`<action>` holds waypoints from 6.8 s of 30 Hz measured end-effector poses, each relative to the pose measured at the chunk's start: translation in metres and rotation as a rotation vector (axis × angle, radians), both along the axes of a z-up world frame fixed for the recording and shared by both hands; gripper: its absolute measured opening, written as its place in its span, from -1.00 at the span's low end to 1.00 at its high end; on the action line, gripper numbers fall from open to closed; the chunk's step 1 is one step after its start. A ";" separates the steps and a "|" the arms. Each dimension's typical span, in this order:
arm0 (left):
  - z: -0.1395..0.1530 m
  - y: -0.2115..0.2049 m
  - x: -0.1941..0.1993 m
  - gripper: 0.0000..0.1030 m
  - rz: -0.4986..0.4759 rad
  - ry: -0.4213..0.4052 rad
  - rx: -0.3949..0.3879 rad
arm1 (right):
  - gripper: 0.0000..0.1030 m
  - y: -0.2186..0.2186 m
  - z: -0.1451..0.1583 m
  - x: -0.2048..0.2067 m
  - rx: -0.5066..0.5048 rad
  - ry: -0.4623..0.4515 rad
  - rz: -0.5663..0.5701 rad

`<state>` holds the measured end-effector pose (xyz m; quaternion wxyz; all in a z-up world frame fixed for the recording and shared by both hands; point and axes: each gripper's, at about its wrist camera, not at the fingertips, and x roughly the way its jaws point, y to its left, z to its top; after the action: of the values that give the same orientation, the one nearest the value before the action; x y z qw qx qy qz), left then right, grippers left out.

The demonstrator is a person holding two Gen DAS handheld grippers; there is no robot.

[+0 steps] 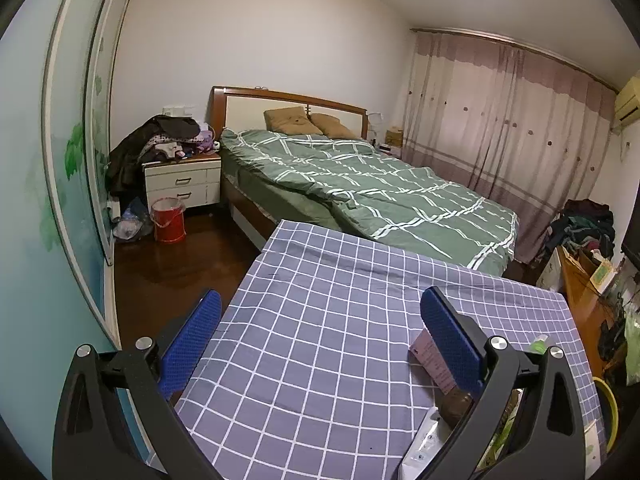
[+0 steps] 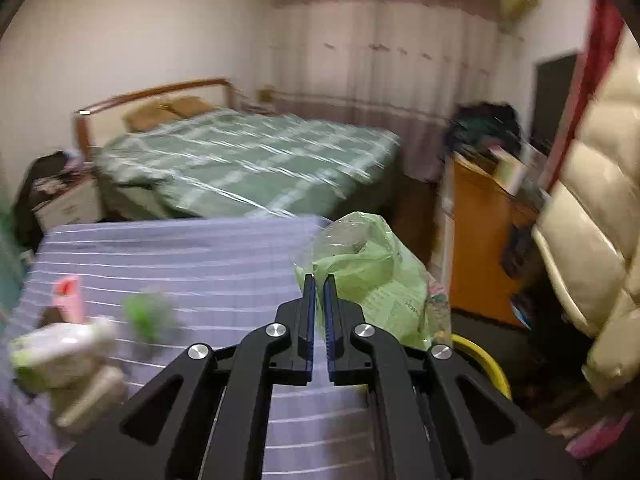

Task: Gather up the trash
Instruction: 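Carry the green bag over the yellow bin and open the right gripper, then grasp the white-green plastic bottle with the left gripper and lift it, then carry the bottle over the yellow bin and open the left gripper, then grasp the white paper cup with the right gripper and lift it, then carry the paper cup over the yellow bin and drop it in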

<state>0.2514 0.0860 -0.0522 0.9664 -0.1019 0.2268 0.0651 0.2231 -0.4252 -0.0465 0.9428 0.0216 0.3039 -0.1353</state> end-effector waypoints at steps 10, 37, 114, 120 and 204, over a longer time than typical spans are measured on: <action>0.000 -0.011 0.001 0.91 -0.050 0.002 0.015 | -0.67 -0.059 -0.063 0.016 0.080 0.139 -0.142; -0.021 -0.147 -0.034 0.91 -0.844 0.070 0.197 | -0.16 -0.075 -0.068 -0.012 0.291 -0.070 -0.211; 0.093 -0.342 -0.006 0.00 -0.796 0.030 0.205 | -0.15 -0.115 -0.040 -0.120 0.275 -0.200 -0.172; 0.080 -0.443 -0.023 0.00 -0.974 0.089 0.183 | -0.15 -0.142 -0.050 -0.159 0.278 -0.212 -0.238; -0.016 -0.056 0.002 0.90 -0.180 0.003 0.021 | 0.16 0.098 -0.083 -0.088 0.295 0.102 0.391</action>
<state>0.2530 0.0295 -0.0685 0.9690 -0.0709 0.2357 -0.0194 0.1346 -0.3268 -0.1296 0.9211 0.0928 0.3660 0.0946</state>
